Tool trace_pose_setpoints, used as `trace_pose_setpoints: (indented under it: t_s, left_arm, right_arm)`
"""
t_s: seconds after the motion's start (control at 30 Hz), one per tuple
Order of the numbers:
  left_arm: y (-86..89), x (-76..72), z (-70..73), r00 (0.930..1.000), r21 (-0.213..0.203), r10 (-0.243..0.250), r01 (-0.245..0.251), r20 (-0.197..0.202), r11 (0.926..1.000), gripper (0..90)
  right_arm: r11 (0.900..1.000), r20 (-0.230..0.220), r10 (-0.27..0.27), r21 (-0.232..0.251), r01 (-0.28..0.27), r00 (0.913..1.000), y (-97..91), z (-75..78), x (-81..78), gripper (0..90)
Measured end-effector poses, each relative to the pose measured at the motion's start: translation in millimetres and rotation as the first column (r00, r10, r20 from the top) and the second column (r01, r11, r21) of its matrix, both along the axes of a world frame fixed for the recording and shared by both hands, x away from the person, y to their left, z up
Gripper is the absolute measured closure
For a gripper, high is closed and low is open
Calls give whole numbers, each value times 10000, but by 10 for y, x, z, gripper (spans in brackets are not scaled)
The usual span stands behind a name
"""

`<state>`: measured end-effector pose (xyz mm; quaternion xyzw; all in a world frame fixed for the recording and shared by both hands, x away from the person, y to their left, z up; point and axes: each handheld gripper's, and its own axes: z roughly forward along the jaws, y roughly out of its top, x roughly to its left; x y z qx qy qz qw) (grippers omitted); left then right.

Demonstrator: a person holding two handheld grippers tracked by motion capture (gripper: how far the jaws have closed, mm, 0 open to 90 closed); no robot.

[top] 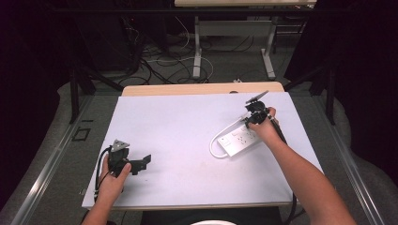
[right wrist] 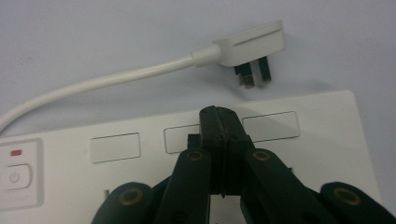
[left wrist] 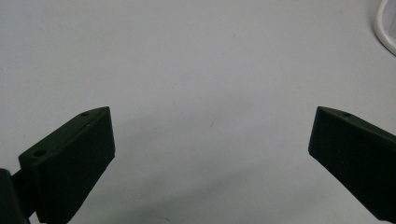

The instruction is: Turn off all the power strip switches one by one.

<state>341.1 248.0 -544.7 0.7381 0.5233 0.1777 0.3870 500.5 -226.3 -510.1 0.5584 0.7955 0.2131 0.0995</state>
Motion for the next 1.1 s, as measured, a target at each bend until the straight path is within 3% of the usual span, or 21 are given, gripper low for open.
trace_pose_setpoints:
  t_s: [0.1, 0.17, 0.2, 0.57, 0.63, 0.8, 1.1]
  left_arm:
    - [9, -4, 13, 9998, 65, -121, 122, -130, 9999, 4]
    - [1, -3, 2, 10000, -29, 14, -14, 30, 10000, 4]
    - [4, -2, 2, 10000, -23, 18, -18, 17, 10000, 4]
    - [10, -1, 6, 9999, 48, -41, 41, -103, 10000, 4]
    - [8, -1, 4, 10000, 15, -27, 27, -64, 10000, 4]
    - [10, 1, 5, 10000, 33, -32, 32, -85, 10000, 4]
    - [9, 2, 4, 9999, 28, -36, 37, -101, 10000, 4]
  right_arm:
    - [9998, 52, -142, 125, 142, 9999, -40, -10, 19, 900]
    - [9996, 32, -183, 237, 182, 9998, -57, -12, 20, 900]
    - [9985, 151, -216, 505, 209, 9997, -75, -25, 15, 900]
    - [9989, 98, -248, 409, 244, 9996, -70, -18, 13, 900]
    - [9993, -95, -248, 272, 251, 9996, -67, -1, 14, 900]
    - [9992, 133, -50, 396, 44, 9999, -92, -16, 22, 900]
    - [9981, 104, -226, 579, 219, 9997, -97, 43, 33, 900]
